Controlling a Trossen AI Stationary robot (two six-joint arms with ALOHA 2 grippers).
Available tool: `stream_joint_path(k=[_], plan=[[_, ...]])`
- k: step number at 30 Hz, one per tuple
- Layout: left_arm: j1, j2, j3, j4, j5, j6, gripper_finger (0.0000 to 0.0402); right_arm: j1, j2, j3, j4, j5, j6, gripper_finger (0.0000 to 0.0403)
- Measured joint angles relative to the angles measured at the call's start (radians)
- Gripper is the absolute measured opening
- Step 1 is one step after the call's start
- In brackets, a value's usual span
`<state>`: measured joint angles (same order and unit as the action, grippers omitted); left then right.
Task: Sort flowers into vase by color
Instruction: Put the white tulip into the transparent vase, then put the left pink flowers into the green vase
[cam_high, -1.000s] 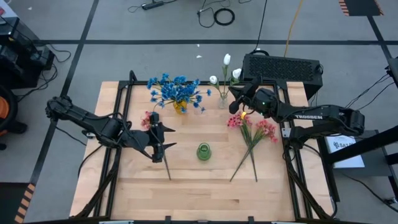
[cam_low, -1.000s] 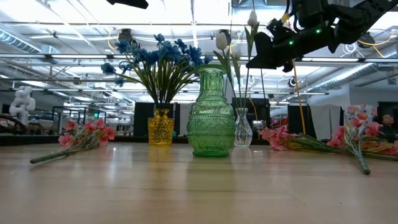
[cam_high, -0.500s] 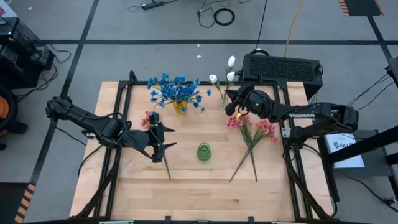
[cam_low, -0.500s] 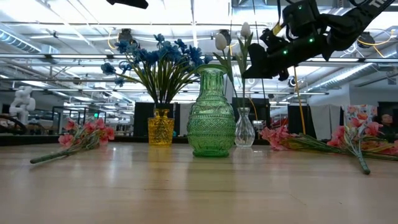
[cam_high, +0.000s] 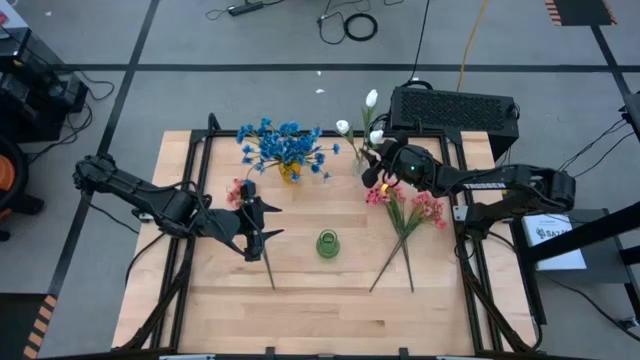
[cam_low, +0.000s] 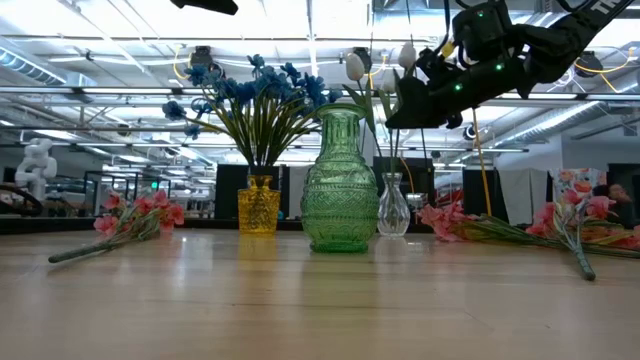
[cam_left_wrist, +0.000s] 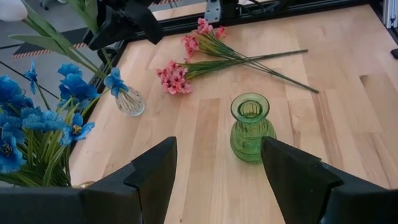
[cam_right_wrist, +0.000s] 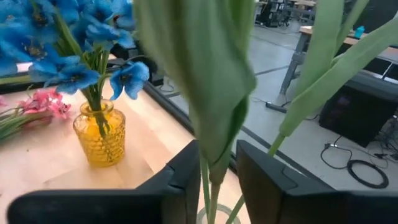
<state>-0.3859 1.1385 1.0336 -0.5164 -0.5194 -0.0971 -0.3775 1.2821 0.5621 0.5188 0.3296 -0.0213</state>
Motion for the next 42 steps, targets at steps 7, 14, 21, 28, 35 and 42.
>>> stream_joint_path(k=[7,14,21,28,35,42], plan=[[0.000,0.000,0.000,-0.001,0.000,0.000,0.0239,0.000,-0.051,0.000,-0.076,-0.019,0.032,0.0134],[0.000,0.000,0.000,-0.001,0.000,0.000,0.0239,0.000,-0.119,0.000,-0.142,-0.017,0.040,0.0186],[0.000,0.000,0.000,-0.001,0.000,0.000,0.0239,0.000,-0.191,0.000,-0.224,-0.018,0.059,0.0235],[0.000,0.000,0.000,0.000,-0.007,0.000,0.0239,0.024,-0.289,0.000,-0.349,-0.017,0.144,0.0260],[0.000,0.000,0.000,0.003,-0.009,0.000,0.0239,0.076,-0.300,-0.007,-0.485,-0.017,0.178,0.0244],[0.000,-0.001,0.000,0.013,-0.012,-0.002,0.0239,0.104,-0.226,-0.163,-0.234,-0.018,0.205,0.0201]])
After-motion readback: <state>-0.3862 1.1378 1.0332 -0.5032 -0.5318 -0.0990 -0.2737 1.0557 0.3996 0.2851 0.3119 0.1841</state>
